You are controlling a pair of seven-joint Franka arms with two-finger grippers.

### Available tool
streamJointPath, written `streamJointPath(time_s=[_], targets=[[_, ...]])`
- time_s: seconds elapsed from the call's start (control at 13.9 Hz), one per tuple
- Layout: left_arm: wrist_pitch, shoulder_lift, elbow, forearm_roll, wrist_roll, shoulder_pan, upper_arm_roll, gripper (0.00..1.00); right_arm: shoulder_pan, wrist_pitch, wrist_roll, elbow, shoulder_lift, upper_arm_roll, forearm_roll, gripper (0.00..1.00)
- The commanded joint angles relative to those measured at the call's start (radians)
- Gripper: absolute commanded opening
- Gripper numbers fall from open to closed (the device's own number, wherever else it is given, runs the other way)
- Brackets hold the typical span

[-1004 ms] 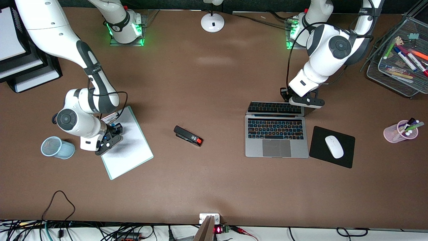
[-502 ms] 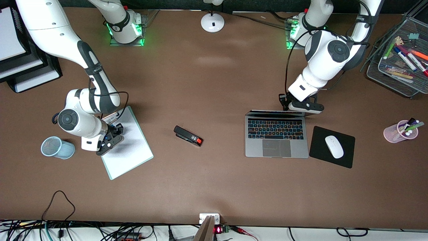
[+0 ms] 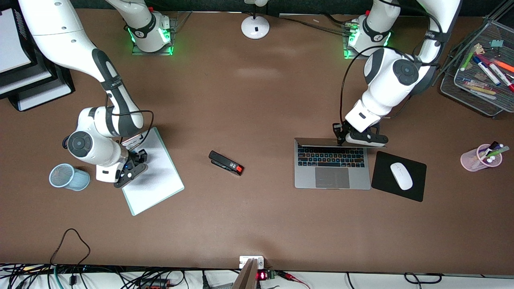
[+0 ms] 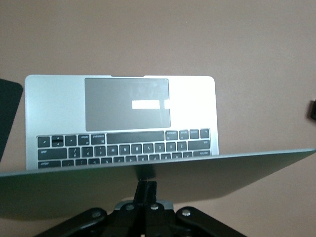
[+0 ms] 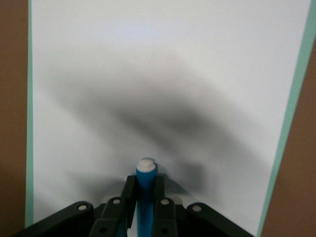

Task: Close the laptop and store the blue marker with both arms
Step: 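Push the laptop lid down with the left gripper while the right gripper lifts the marker, then press the lid shut with the left gripper while the right gripper carries the marker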

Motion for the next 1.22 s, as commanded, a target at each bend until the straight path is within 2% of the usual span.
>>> streamJointPath(time_s=[0.0, 0.36, 0.57, 0.72, 0.93, 1.15], targets=[[0.053, 0.072, 0.047, -0.017, 0.021, 0.003, 0.001, 0.00, -0.002, -0.053, 0.002, 0.055, 0.005, 0.000, 0.005, 0.00], [0.062, 0.156, 0.129, -0.017, 0.041, 0.003, 0.010, 0.00, -0.003, -0.203, -0.005, 0.172, -0.027, 0.001, 0.006, 0.00], [0.066, 0.205, 0.169, -0.017, 0.043, 0.003, 0.013, 0.00, 0.000, -0.245, -0.023, 0.204, -0.072, 0.009, 0.006, 0.00], [0.113, 0.239, 0.177, -0.015, 0.044, 0.003, 0.018, 0.00, -0.005, -0.303, -0.060, 0.241, -0.096, 0.017, 0.014, 0.00], [0.200, 0.299, 0.182, -0.017, 0.052, 0.002, 0.021, 0.00, -0.042, -0.403, -0.196, 0.308, -0.115, 0.012, 0.138, 0.00], [0.230, 0.343, 0.211, -0.017, 0.061, 0.003, 0.022, 0.00, -0.101, -0.469, -0.381, 0.368, -0.116, 0.014, 0.198, 0.00]])
